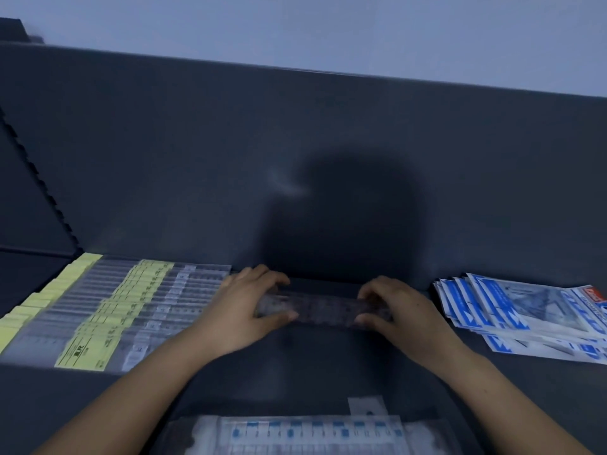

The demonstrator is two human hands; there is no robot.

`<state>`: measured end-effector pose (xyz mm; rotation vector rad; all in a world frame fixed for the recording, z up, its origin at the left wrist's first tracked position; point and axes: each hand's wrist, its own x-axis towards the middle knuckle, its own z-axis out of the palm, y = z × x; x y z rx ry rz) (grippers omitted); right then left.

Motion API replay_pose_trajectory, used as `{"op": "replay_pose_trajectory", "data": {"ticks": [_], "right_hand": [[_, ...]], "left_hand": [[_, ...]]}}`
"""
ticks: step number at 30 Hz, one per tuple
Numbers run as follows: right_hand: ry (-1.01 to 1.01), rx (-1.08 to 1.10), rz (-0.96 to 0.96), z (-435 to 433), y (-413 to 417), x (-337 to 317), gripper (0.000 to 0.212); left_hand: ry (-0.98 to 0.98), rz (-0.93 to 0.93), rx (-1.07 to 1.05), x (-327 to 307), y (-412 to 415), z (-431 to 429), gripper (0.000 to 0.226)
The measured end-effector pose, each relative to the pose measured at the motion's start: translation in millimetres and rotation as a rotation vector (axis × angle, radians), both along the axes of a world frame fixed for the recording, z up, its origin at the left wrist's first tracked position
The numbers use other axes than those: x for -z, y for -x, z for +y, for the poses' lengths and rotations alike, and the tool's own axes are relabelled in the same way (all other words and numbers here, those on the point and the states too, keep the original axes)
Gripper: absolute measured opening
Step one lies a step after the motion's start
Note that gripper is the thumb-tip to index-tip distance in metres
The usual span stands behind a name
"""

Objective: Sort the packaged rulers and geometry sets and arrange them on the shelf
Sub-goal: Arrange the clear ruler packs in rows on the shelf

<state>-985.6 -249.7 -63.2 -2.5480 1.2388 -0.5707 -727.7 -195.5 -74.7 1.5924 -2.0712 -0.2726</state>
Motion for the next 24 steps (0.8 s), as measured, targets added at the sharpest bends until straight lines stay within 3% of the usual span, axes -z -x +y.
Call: {"op": "replay_pose_trajectory", "data": {"ticks": [4,10,13,18,24], "right_hand": [[-0.114,-0.048,0.025,1.5,-0.8,2.1,0.030],[-0.114,-0.007,0.140,0.9,1.5,10.5,0.044],[-0.202,-0.014,-0.014,3.4,-2.1,14.8,0.042],[-0.511,0.035,-0.336,2.2,1.0,10.7,0.053],[-0.739,0.118,-0.796,-3.0,-4.2,15.8,0.057]], "left_hand": [[-0.025,0.095,-0.005,-4.2,-2.9,-3.4,0.022],[-0.095,0.090,-0.011,1.0,-5.3,-0.3,0.021],[-0.099,0.174,0.010,4.2,-1.3,-0.1,0.029],[-0.190,0.395,-0.007,2.0,-4.7,-1.4,0.043],[-0.127,0.460,-0.197,7.2,-11.1,-6.8,0.035]]}}
